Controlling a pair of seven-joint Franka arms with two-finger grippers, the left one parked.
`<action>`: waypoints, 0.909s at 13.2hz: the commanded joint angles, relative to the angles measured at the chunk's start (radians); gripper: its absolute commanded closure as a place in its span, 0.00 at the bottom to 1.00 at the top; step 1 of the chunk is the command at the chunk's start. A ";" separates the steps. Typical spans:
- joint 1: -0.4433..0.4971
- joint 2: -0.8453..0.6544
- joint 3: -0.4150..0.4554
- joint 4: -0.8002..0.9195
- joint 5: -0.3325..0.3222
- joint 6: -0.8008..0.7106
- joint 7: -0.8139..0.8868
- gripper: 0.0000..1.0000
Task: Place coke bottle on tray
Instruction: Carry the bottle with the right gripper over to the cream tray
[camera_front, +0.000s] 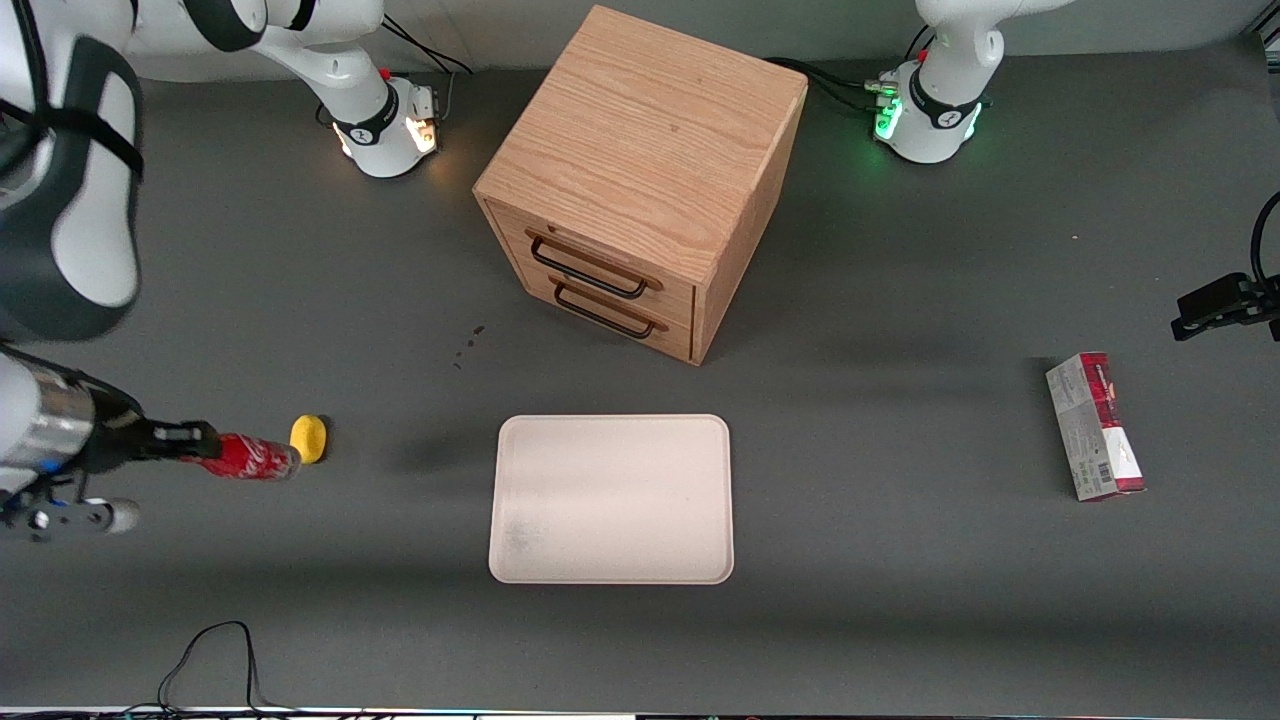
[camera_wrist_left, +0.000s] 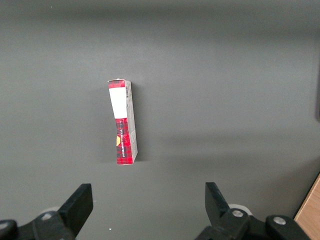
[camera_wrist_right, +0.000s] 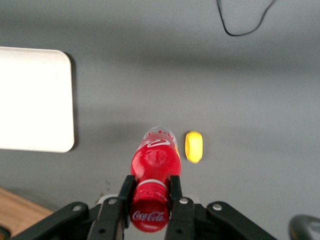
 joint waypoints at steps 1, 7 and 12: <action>-0.007 -0.053 0.005 0.033 0.003 -0.056 -0.019 1.00; 0.137 -0.004 0.012 0.128 -0.013 -0.008 0.016 1.00; 0.335 0.045 0.012 0.145 -0.091 0.058 0.186 1.00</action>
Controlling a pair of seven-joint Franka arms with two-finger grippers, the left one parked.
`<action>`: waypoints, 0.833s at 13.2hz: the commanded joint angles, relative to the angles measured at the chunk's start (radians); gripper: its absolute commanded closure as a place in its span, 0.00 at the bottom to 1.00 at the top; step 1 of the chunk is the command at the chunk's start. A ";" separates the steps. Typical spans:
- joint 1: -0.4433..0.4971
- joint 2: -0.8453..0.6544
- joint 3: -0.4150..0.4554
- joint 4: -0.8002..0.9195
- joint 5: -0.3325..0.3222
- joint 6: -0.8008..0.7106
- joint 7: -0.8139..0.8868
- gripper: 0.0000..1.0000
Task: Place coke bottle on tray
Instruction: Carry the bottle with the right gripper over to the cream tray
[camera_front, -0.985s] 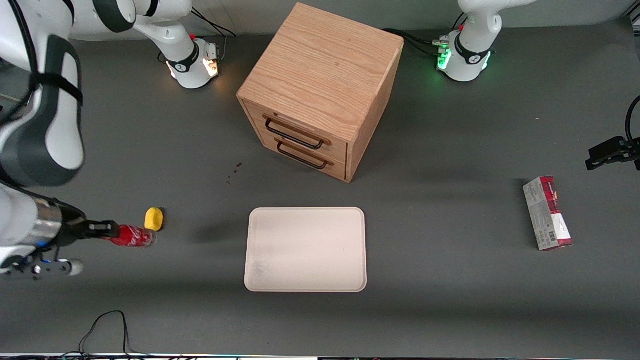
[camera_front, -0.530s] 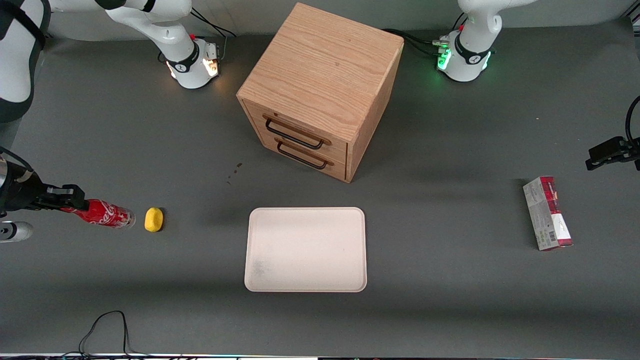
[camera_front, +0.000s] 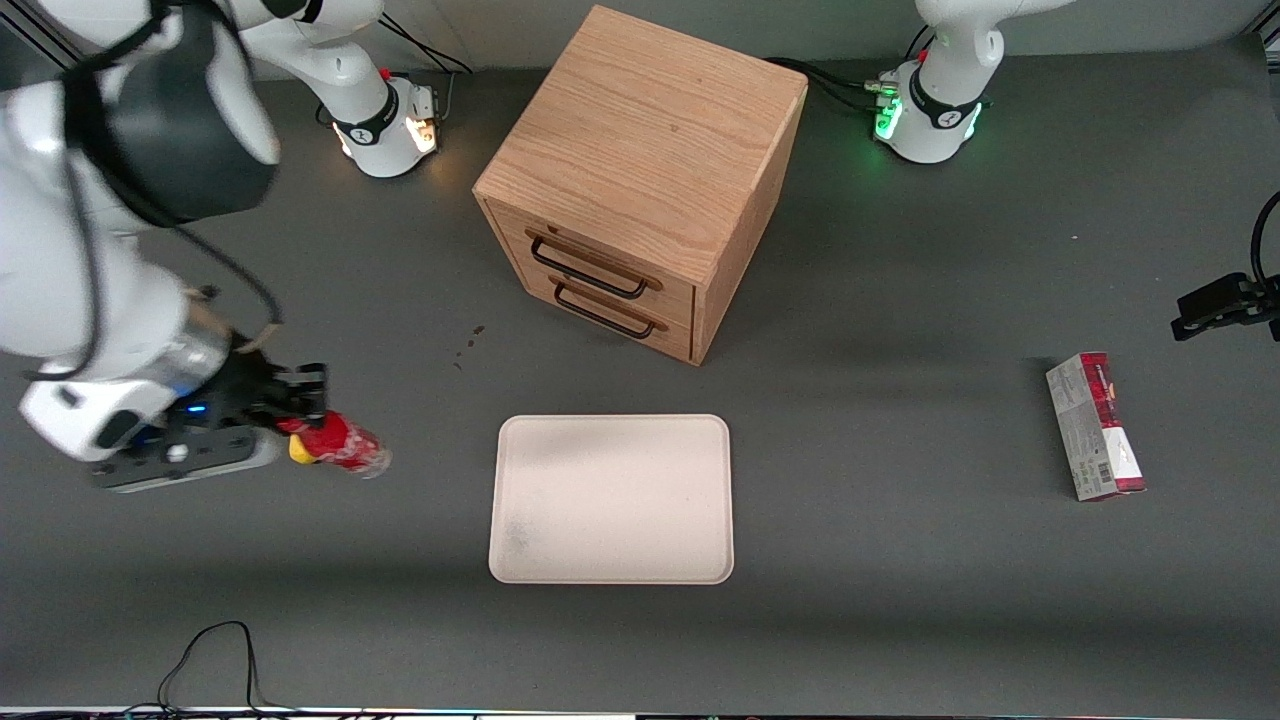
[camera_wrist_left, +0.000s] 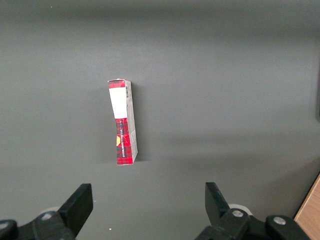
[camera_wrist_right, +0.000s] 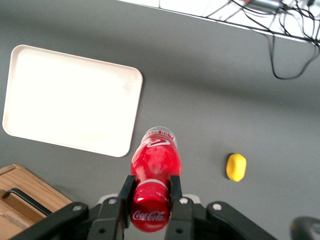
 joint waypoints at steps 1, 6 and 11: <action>0.078 0.046 -0.008 0.058 -0.034 0.026 0.084 1.00; 0.085 0.137 0.057 0.058 -0.033 0.143 0.083 1.00; 0.046 0.287 0.074 0.056 -0.030 0.267 0.075 1.00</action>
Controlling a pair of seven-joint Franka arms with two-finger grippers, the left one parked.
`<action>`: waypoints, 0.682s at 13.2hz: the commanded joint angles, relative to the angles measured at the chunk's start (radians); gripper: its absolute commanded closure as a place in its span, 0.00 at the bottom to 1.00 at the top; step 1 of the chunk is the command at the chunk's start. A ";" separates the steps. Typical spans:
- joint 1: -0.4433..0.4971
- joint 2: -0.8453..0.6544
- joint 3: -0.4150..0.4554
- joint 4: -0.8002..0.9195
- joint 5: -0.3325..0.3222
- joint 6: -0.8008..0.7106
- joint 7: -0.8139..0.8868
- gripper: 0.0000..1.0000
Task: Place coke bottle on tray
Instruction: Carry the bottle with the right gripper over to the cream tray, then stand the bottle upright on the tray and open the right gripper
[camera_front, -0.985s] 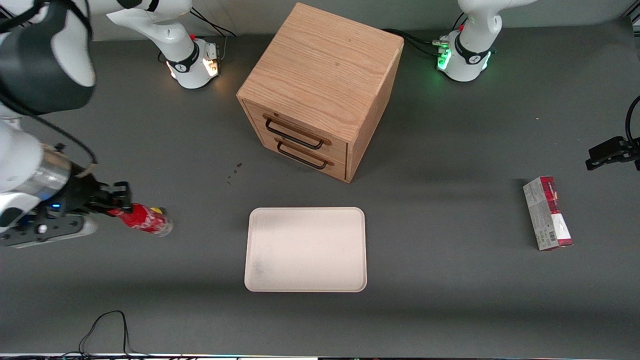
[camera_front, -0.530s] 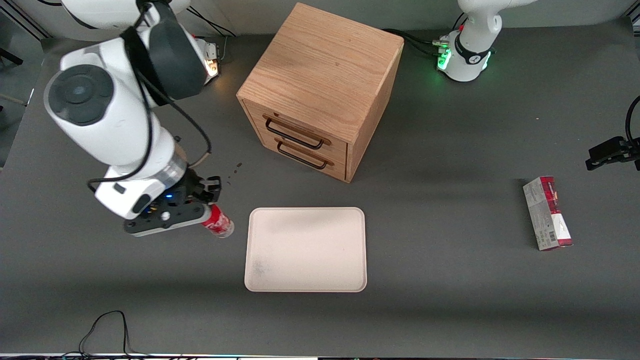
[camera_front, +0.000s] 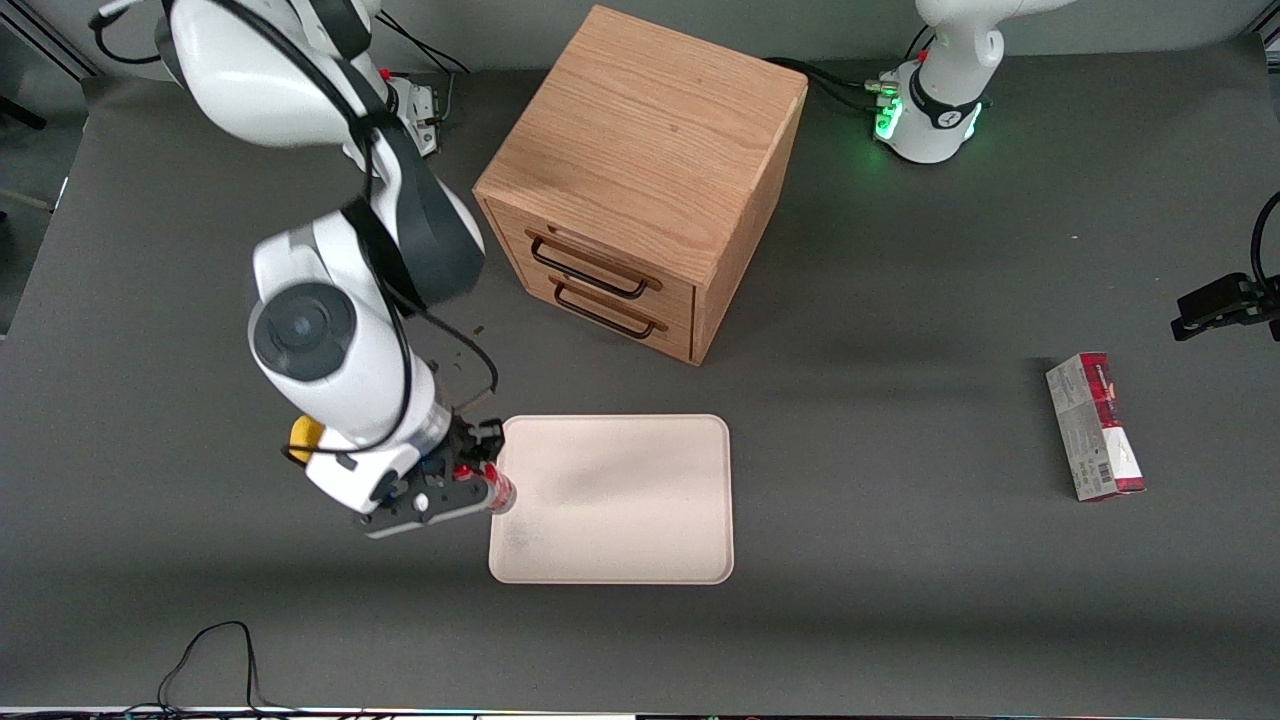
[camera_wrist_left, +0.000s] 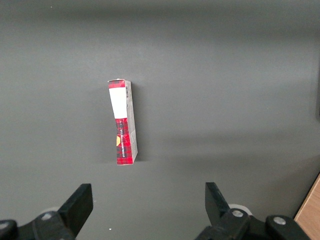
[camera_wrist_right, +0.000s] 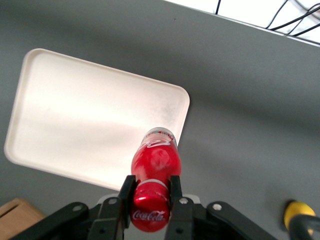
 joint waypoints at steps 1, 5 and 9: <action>-0.043 0.068 0.056 0.052 -0.009 0.040 0.005 1.00; -0.081 0.130 0.109 0.051 -0.010 0.113 0.002 1.00; -0.081 0.176 0.104 0.038 -0.015 0.175 0.002 1.00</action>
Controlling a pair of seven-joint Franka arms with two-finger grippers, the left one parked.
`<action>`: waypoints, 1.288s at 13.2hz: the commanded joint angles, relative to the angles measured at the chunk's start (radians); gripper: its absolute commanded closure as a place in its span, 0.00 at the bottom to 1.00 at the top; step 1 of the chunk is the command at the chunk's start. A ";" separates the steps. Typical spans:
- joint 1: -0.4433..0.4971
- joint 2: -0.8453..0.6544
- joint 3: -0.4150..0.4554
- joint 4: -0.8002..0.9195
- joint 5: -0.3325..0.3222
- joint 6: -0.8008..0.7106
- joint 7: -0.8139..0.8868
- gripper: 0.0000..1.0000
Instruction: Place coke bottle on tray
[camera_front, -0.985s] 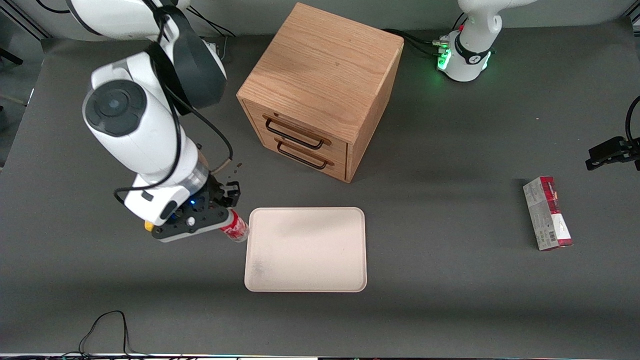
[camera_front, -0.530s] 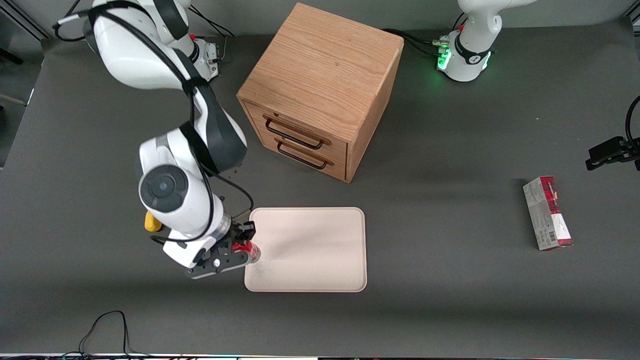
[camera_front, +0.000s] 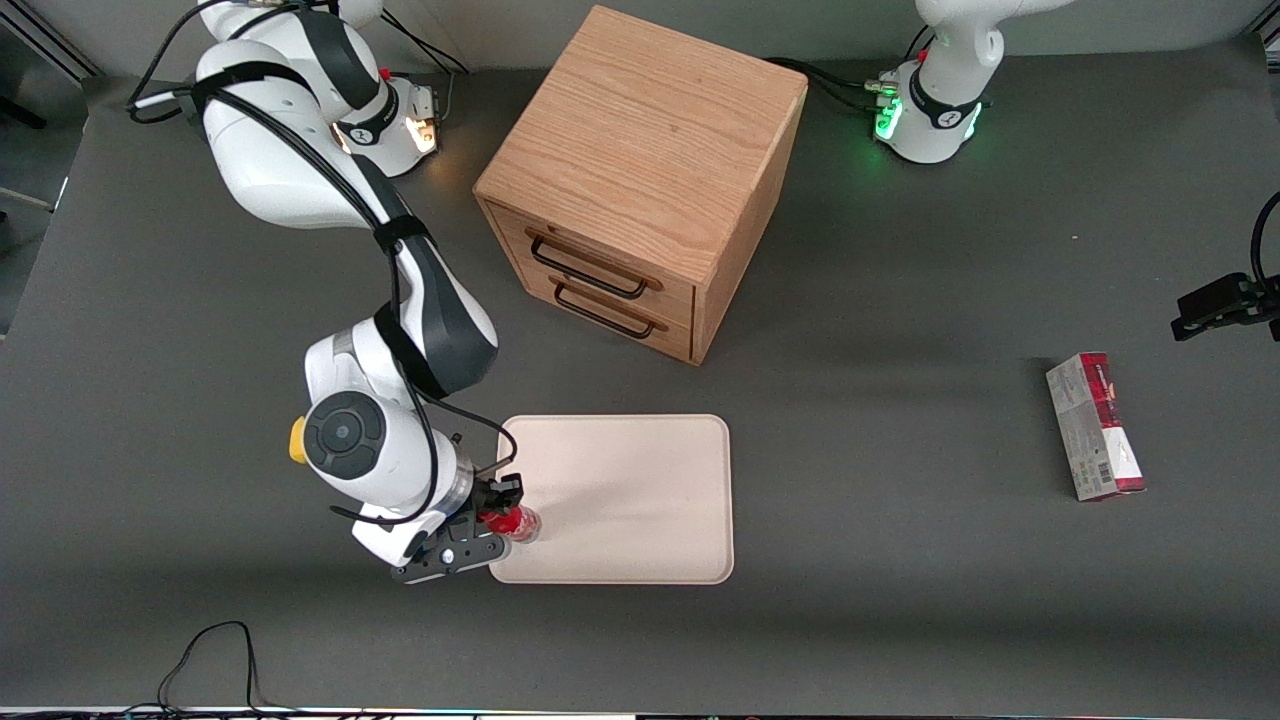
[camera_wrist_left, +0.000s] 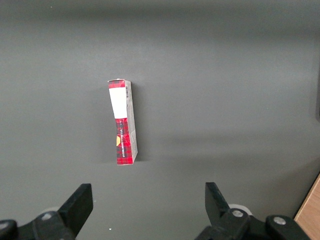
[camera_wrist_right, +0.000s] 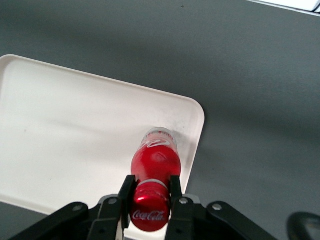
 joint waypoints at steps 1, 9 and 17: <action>-0.004 0.035 0.013 0.036 -0.015 0.019 0.003 1.00; -0.007 -0.017 0.011 0.031 -0.010 -0.059 0.095 0.00; -0.013 -0.298 -0.018 -0.001 -0.015 -0.487 0.164 0.00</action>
